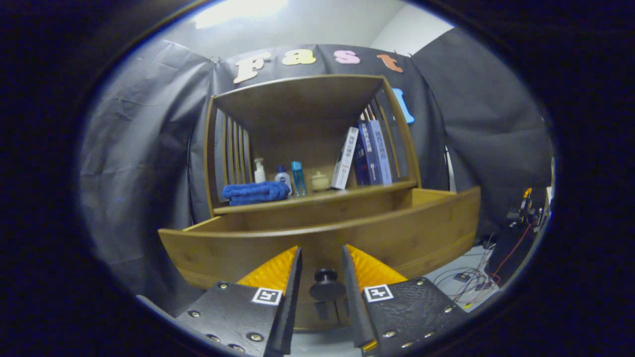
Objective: Pull open the drawer, take out the items inside it, and place them on the countertop above the cabinet.
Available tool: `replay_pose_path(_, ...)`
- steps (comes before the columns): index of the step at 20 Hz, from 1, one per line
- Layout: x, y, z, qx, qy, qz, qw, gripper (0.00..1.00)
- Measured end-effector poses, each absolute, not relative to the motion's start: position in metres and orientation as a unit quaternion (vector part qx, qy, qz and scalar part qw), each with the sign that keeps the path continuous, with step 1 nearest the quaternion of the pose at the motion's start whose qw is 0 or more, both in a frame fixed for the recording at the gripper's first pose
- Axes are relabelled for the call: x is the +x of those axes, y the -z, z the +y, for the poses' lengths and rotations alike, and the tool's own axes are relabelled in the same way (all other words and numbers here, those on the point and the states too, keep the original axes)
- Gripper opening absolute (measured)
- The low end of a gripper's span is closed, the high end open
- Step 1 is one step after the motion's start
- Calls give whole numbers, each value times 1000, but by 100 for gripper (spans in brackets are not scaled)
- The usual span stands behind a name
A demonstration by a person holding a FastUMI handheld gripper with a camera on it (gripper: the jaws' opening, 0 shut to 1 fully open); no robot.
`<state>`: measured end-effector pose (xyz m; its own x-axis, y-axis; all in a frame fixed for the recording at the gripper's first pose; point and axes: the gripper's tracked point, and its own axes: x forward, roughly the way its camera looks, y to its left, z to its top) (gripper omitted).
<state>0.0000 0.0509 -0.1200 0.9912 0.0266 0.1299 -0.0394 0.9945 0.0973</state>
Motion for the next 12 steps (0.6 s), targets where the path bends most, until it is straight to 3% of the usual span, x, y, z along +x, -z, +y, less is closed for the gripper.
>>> replay_pose_path(4, 10, 75, 55, 29, -11, -59, 998, 46)
replay_pose_path(12, 73, 53, 74, -28, -3, 89, 996, 46)
